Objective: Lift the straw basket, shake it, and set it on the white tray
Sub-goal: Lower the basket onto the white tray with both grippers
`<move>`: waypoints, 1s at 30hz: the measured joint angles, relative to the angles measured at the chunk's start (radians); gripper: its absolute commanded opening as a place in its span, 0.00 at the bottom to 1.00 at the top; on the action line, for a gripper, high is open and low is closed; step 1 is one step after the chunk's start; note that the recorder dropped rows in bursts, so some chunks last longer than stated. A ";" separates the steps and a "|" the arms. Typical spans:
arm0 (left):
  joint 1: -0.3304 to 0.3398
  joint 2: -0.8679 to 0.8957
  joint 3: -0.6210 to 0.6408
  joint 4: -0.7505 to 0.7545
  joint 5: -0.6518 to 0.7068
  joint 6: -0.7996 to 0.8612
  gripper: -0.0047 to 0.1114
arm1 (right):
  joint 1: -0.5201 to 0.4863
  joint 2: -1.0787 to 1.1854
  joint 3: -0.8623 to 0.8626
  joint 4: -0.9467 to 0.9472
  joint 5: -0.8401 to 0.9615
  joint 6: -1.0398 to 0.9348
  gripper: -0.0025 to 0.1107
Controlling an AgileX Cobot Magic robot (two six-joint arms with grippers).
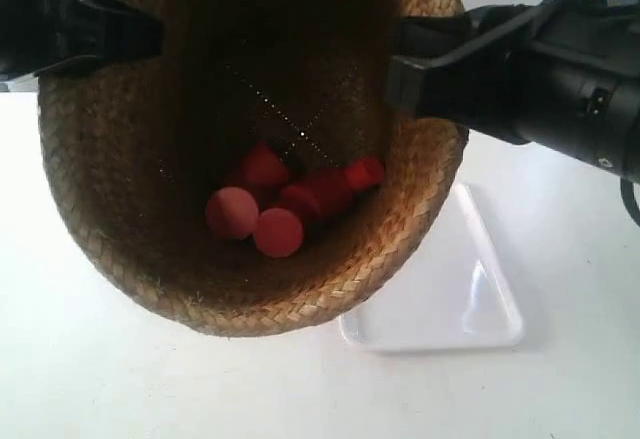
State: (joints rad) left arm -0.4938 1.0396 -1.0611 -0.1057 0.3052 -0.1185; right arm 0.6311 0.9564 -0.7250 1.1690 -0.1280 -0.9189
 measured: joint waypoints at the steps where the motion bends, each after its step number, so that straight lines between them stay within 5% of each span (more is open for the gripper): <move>1: 0.000 0.023 -0.024 0.036 0.022 -0.037 0.04 | -0.013 0.000 0.000 0.009 0.015 0.000 0.02; 8: -0.002 0.121 -0.157 0.257 0.162 -0.259 0.04 | -0.119 0.004 0.000 0.024 0.148 0.000 0.02; 20: -0.004 0.159 -0.296 0.264 0.330 -0.247 0.04 | -0.294 0.149 -0.145 -0.085 0.371 -0.038 0.02; 25: -0.004 0.204 -0.296 0.313 0.397 -0.260 0.04 | -0.352 0.264 -0.275 -0.289 0.607 0.216 0.02; 30: -0.004 0.271 -0.296 0.308 0.457 -0.292 0.04 | -0.376 0.360 -0.455 -0.691 0.902 0.538 0.02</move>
State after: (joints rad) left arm -0.4977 1.3103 -1.3570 0.2021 0.7620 -0.4101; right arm 0.2555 1.3163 -1.1797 0.4784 0.7740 -0.3810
